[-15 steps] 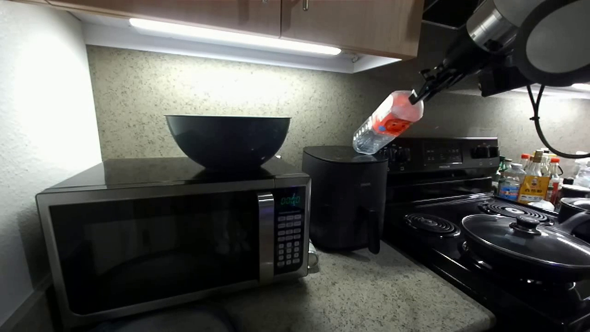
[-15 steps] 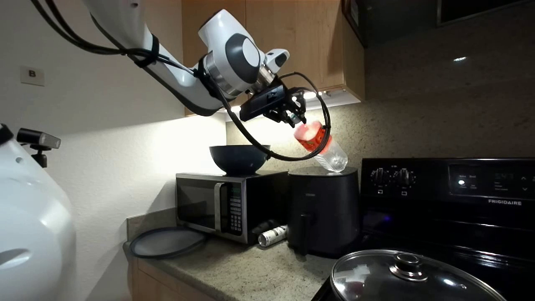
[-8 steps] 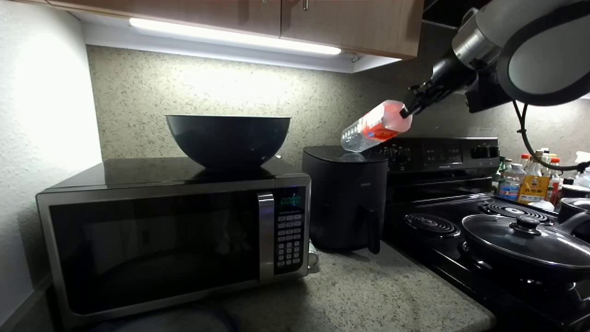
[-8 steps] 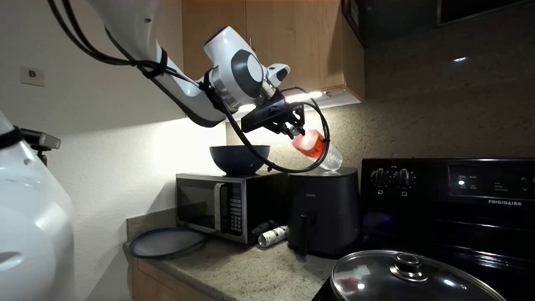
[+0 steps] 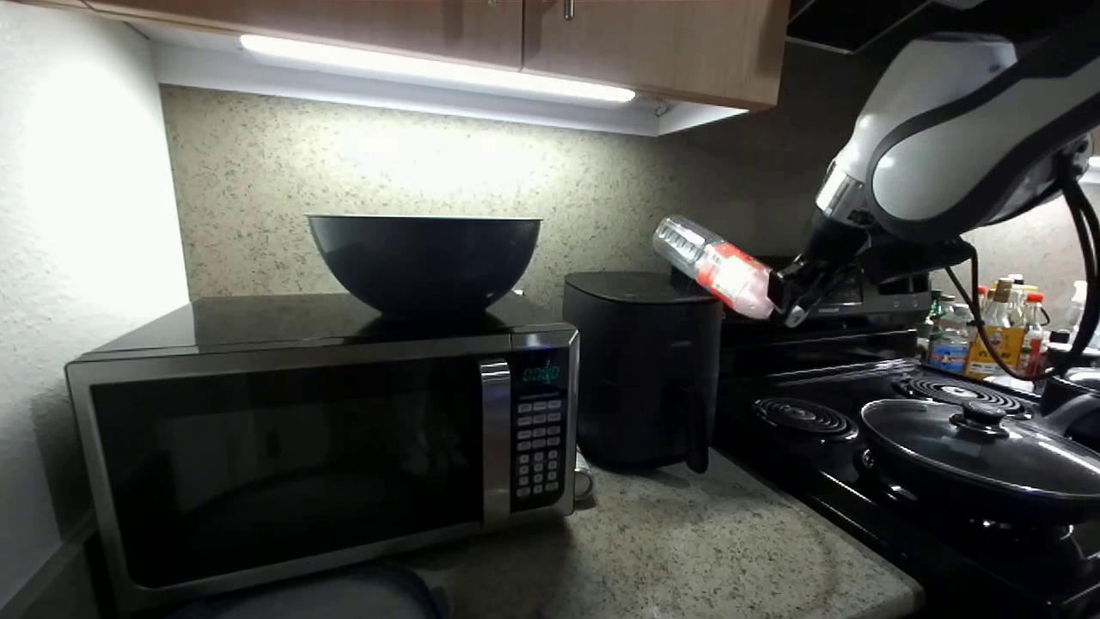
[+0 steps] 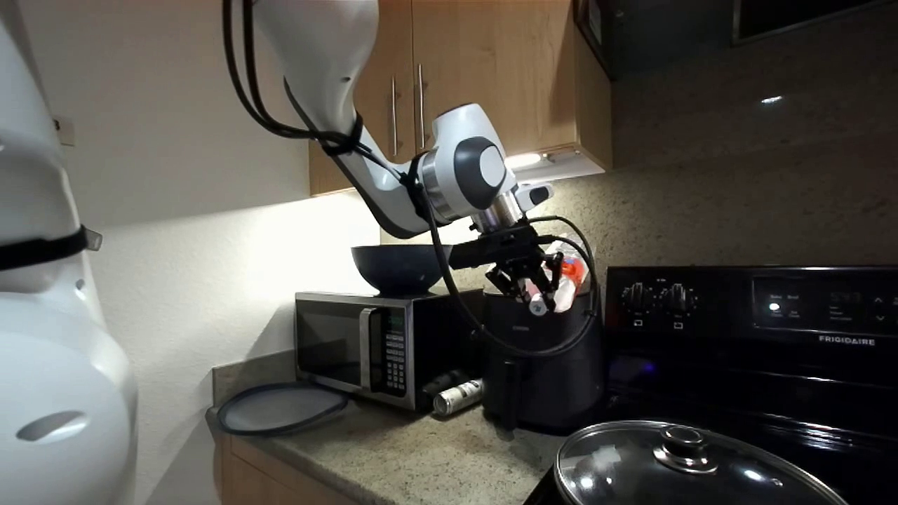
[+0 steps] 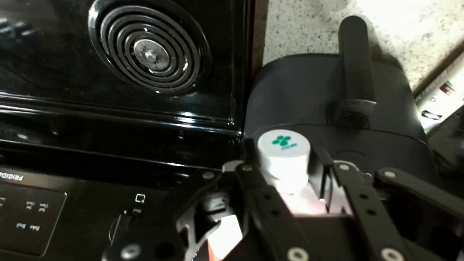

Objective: Pick up the bottle and put on top of the air fryer

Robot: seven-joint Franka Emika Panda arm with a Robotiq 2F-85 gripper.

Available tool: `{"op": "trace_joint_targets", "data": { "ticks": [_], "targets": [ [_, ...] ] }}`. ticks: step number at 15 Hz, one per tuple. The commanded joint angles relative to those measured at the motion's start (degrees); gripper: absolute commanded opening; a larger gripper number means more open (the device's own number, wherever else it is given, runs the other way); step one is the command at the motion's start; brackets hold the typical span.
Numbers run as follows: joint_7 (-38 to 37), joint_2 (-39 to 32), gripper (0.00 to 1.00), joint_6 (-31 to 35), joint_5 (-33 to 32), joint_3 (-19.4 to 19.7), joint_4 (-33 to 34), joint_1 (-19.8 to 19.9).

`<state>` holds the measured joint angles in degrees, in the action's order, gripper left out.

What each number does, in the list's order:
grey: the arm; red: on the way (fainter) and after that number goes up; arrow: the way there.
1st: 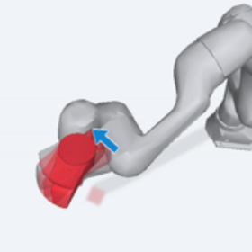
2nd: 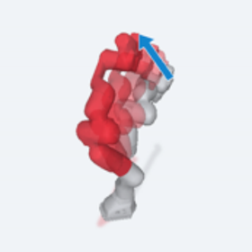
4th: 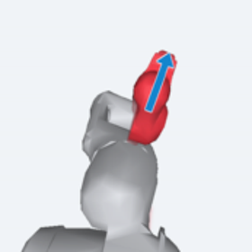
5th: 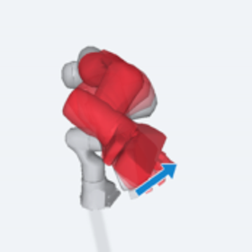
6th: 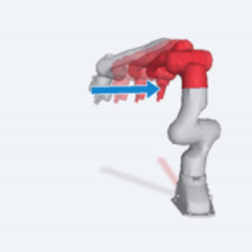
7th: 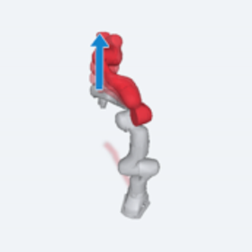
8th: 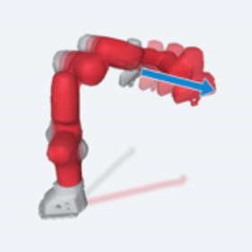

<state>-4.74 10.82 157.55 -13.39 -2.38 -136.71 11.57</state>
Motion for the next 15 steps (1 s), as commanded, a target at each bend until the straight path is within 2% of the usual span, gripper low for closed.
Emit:
{"op": "trace_joint_targets", "data": {
  "ticks": [1,7,8,11,13,15],
  "targets": [
    [0.29,-4.83,0.13,-5.22,-4.77,1.71,7.36,-0.65],
    [-4.13,-6.09,0.13,-3.59,-20.38,1.1,13.33,-2.75],
    [-5.38,-5.97,0.13,-3.67,-23.05,-0.6,13.95,-2.09],
    [-9.88,-6.17,0.13,-4.45,-30.09,-2.53,15.39,-2.84],
    [-12.28,-6.69,0.13,-5.06,-33.26,-3.5,15.89,-2.94],
    [-13.03,-7.56,0.12,-6.16,-33.01,-3.87,16.1,-2.84]
  ]
}}
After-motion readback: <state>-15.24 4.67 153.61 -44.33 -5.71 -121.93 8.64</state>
